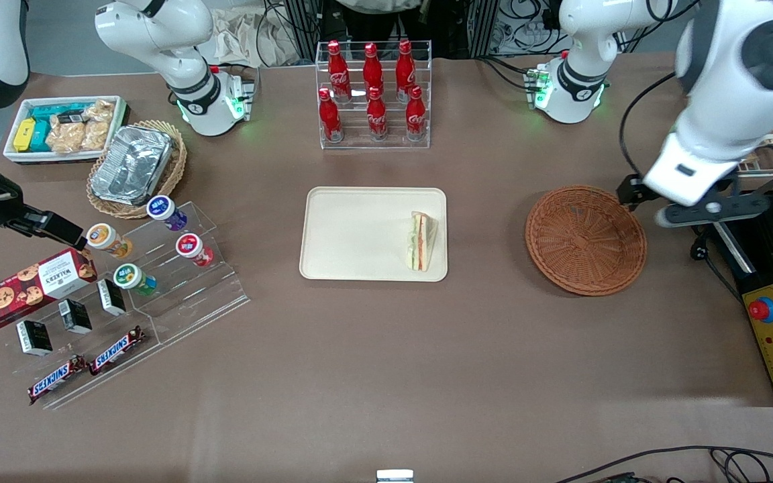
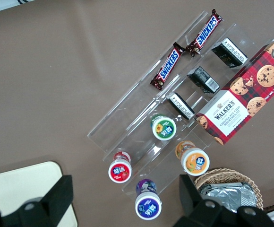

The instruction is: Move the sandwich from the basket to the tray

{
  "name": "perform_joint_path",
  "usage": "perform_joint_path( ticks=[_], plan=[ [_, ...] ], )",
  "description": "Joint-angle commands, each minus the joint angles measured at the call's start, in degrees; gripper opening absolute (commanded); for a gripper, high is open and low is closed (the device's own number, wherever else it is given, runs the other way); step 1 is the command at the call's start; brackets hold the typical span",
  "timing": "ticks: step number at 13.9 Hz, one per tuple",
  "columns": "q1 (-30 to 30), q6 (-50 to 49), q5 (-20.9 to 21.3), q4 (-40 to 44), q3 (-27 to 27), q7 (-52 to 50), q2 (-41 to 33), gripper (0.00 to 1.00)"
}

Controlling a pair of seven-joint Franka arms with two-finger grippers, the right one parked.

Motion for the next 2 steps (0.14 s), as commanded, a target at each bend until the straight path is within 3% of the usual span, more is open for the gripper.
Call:
perform_joint_path(
  ticks=[1, 2],
  plan=[
    [2.8, -2.7, -2.4, 2.9, -0.7, 1.0, 0.1, 0.99],
    [2.8, -3.6, -2.2, 3.7, -0.7, 1.0, 0.1, 0.99]
  ],
)
